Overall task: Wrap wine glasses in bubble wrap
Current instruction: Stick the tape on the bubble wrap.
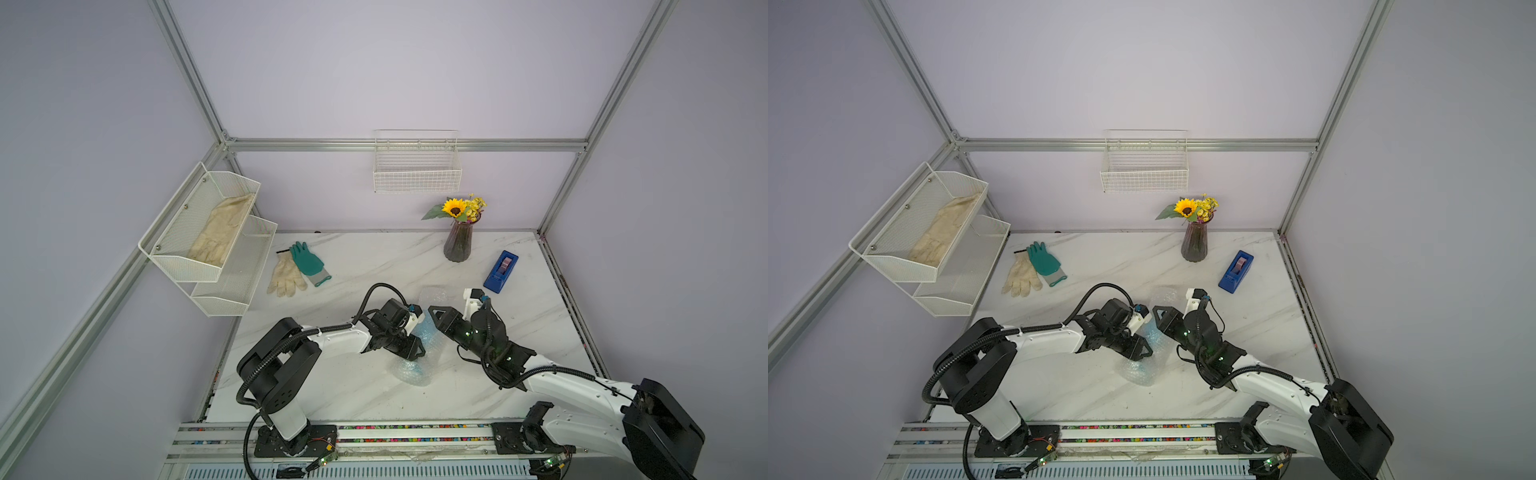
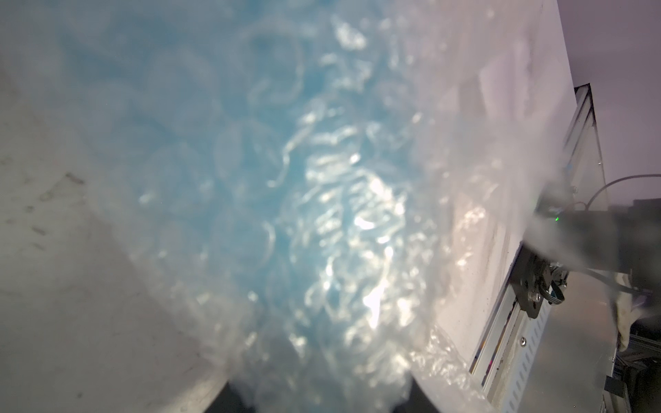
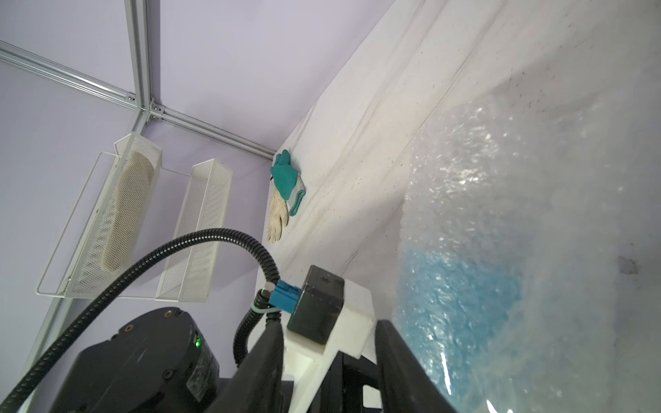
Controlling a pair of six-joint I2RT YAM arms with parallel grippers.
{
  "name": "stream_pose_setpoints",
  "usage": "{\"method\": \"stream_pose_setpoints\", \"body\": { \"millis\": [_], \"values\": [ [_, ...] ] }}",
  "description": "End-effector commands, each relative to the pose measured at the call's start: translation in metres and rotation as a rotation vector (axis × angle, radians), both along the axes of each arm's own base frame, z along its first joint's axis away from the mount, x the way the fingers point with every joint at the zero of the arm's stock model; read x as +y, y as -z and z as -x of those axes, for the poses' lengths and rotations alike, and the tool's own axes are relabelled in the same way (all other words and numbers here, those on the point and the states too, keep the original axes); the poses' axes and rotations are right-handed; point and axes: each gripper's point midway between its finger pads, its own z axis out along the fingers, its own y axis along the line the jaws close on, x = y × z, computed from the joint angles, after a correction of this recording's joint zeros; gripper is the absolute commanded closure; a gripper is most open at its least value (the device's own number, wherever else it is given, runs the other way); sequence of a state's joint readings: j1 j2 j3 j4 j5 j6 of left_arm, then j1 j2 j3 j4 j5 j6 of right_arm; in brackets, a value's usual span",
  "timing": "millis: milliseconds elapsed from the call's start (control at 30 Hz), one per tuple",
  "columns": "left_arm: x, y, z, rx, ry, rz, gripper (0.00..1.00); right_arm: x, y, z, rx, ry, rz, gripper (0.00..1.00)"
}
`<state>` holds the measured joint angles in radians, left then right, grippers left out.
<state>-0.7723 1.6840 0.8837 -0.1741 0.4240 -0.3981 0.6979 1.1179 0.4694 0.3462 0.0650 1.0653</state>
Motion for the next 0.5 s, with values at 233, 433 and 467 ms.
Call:
{"method": "stream_pose_setpoints", "body": {
  "millis": [233, 433, 467],
  "values": [
    [0.004, 0.014, 0.007, 0.03, 0.002, -0.004, 0.59, -0.005, 0.006, 0.014, 0.047, -0.091, 0.12, 0.69],
    [0.004, 0.011, 0.007, 0.027, 0.001, 0.001, 0.59, -0.015, 0.041, 0.019, 0.127, -0.053, 0.145, 0.76],
    [0.004, 0.011, 0.007, 0.027, 0.001, 0.001, 0.59, -0.016, 0.045, 0.019, 0.133, -0.05, 0.152, 0.77]
  ]
}}
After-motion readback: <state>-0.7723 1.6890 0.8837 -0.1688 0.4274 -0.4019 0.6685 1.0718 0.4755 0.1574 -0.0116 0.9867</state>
